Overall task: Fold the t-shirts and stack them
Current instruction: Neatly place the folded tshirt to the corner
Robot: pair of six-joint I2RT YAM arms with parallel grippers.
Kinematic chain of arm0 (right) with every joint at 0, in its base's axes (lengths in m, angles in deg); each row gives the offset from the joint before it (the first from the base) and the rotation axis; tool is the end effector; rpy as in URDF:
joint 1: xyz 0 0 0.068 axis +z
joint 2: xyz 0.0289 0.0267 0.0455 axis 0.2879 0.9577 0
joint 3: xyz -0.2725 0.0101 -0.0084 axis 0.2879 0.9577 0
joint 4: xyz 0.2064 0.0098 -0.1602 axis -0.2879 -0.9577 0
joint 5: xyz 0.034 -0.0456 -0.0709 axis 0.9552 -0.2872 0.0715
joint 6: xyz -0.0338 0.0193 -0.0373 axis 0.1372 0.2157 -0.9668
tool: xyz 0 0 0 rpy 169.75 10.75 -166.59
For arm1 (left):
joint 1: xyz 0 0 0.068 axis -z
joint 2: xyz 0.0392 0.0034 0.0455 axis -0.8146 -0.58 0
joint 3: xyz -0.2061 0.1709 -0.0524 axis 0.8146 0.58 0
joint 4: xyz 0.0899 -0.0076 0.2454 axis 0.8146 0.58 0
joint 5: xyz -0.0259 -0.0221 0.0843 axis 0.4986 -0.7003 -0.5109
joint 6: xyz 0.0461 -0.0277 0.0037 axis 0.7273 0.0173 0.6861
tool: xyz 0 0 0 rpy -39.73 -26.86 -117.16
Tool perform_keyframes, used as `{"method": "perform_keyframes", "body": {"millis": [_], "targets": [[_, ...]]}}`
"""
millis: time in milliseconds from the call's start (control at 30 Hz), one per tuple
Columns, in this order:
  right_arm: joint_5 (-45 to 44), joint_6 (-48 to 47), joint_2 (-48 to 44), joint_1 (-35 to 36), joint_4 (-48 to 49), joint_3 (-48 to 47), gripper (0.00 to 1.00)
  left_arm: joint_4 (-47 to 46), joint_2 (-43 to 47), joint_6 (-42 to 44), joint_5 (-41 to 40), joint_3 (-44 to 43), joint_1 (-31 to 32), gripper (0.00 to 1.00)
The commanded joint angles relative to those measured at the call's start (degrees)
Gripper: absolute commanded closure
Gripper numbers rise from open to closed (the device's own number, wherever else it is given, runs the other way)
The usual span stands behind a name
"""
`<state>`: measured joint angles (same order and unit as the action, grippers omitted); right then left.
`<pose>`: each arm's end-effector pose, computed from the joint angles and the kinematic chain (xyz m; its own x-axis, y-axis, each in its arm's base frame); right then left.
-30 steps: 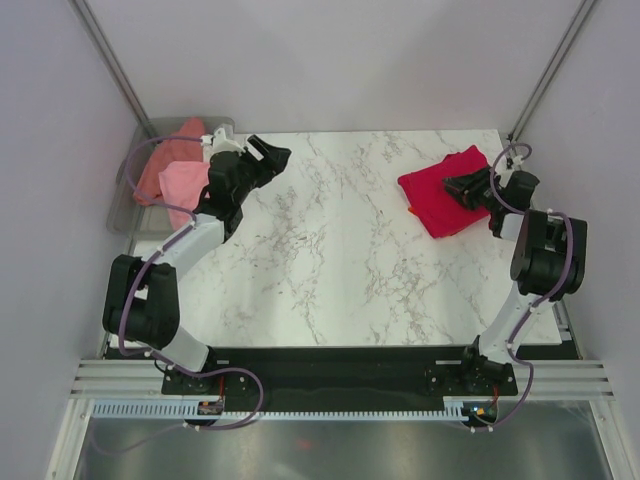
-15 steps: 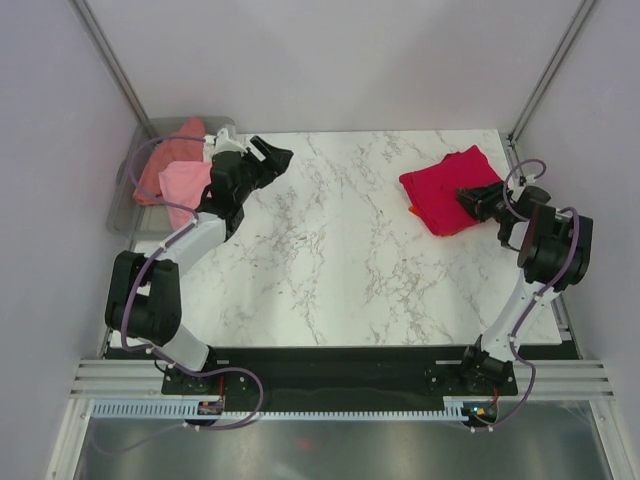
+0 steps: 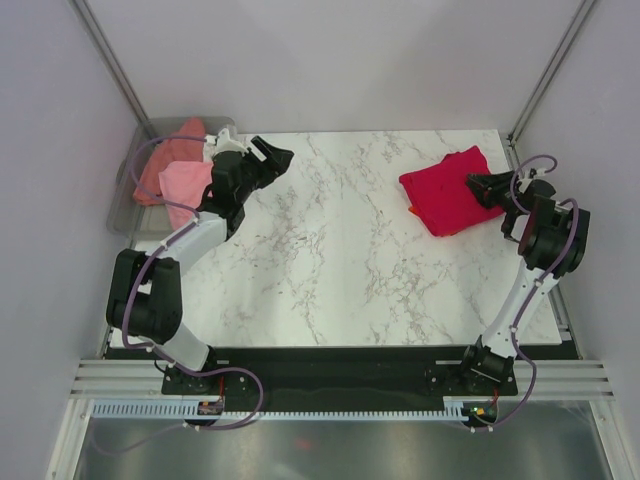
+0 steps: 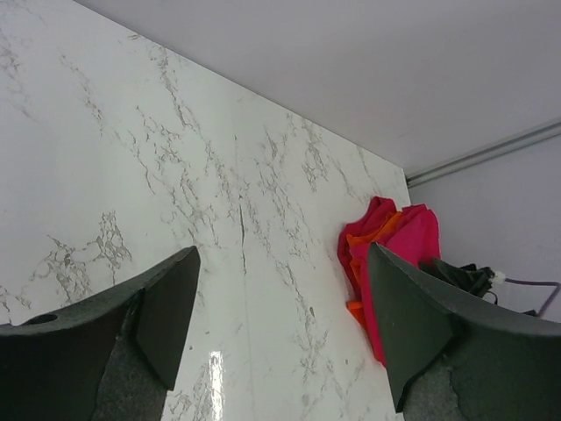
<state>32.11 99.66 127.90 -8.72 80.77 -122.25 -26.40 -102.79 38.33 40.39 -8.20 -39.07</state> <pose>0.4178 -0.1703 0.1298 -0.3827 0.8961 -0.2246 0.0344 0.2568 0.9658 0.3602 -0.1018 0.2827 -0.3324 -0.6361 -0.6963 0.1240 0.7024 -0.7009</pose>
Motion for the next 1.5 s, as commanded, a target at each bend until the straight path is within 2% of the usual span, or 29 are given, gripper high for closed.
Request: {"method": "perform_keyframes", "body": {"millis": [0,133,333,433,500,567,700,833,1000,1100,1267,1467], "targets": [[-0.5,2.9,7.9,0.0,3.1,-1.7,0.6,-2.1,0.0,0.4,-0.7,-2.2,0.0,0.16],[-1.1,4.0,8.3,0.0,4.9,-1.7,0.61,-1.7,0.7,1.3,-1.8,-2.2,0.0,0.16],[-1.8,2.7,0.1,0.3,2.9,-0.7,0.6,-1.7,1.9,1.9,-2.7,-1.5,0.0,0.16],[-2.8,1.4,-2.9,1.7,-0.1,-3.4,0.6,-1.7,1.7,1.9,-2.2,-1.7,0.0,0.16],[-3.9,-1.6,-3.6,2.8,-5.9,-6.0,0.6,-1.8,1.6,1.9,-2.0,-1.9,-0.1,0.16],[-5.7,-3.0,-2.9,4.3,-10.2,-9.0,0.6,-1.7,1.5,1.9,-1.9,-2.0,0.0,0.16],[-7.3,-1.0,2.5,5.6,-9.6,-12.6,0.6,-1.7,1.4,2.0,-1.9,-2.3,0.0,0.16],[-8.7,-0.7,12.1,6.8,-12.0,-18.8,0.6,-1.7,1.2,1.9,-1.5,-2.4,0.0,0.16],[-9.1,-1.1,15.3,7.1,-13.5,-20.9,0.6,-1.9,1.3,1.7,-1.5,-2.2,0.0,0.16],[-9.3,-3.0,12.4,7.3,-15.4,-20.7,0.59,-1.9,1.4,1.7,-1.6,-2.2,0.0,0.16],[-13.0,-11.3,1.1,10.2,-23.4,-18.0,0.57,-1.8,2.0,2.7,-2.3,-2.1,0.4,0.16],[-13.1,-11.2,-5.3,14.2,-22.3,-12.6,0.56,-1.7,2.5,3.3,-3.1,-1.8,0.4,0.16]]}}
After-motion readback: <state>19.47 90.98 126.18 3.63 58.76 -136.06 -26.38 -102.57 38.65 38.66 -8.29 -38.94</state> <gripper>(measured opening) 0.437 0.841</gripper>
